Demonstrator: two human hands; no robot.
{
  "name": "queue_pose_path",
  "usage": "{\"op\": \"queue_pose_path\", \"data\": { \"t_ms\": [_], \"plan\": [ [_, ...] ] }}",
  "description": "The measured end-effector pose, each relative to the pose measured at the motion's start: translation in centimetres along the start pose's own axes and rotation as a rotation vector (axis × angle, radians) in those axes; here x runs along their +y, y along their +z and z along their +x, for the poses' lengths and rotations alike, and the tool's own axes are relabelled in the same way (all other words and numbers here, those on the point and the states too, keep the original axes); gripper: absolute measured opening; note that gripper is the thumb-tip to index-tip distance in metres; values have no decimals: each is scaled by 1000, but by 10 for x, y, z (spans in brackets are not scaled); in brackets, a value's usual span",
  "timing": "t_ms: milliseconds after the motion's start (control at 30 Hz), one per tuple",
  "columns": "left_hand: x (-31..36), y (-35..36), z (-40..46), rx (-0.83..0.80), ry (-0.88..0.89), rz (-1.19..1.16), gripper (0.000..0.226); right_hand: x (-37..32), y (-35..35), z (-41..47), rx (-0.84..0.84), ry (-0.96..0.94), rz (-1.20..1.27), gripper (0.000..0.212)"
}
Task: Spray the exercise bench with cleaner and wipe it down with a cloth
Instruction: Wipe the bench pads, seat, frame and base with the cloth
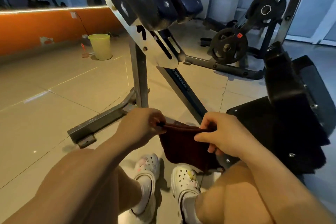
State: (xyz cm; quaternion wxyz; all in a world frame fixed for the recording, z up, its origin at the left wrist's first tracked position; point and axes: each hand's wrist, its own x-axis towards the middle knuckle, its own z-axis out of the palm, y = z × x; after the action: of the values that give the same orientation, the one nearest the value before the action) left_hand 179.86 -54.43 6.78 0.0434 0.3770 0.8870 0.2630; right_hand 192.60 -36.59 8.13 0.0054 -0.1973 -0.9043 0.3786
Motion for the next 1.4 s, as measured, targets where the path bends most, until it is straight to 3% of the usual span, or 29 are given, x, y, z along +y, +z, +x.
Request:
{"op": "queue_pose_path", "data": {
  "t_ms": [200, 333, 433, 633, 800, 900, 1000, 1100, 1267, 1400],
  "plan": [
    [17, 19, -12, -116, 67, 89, 13, 24, -2, -27, 9, 58, 11, 17],
    [19, -10, 15, -203, 15, -70, 16, 16, -10, -8, 5, 27, 89, 11],
    [13, -25, 46, -137, 19, -88, 15, 1, -12, 20, 54, 36, 162, 8],
    [-43, -18, 89, 26, -69, -231, 21, -35, 2, 83, 133, 31, 77, 13],
    [-84, -51, 106, 242, -103, -292, 15, -69, 35, 138, 391, -147, 233, 22],
    [-112, -70, 117, 354, -138, -289, 12, -83, 64, 164, 533, -365, 138, 31],
    [-137, -87, 131, 330, -147, -290, 11, -90, 83, 191, 567, -443, 176, 45],
    [-158, -91, 149, 264, -99, -320, 11, -88, 96, 212, 610, -393, 182, 50],
    [-168, -85, 175, 164, 15, -201, 17, -96, 96, 232, 621, -332, 172, 39],
    [-170, -85, 203, 205, 78, -192, 18, -103, 93, 245, 592, -294, 83, 39]
  ]
}}
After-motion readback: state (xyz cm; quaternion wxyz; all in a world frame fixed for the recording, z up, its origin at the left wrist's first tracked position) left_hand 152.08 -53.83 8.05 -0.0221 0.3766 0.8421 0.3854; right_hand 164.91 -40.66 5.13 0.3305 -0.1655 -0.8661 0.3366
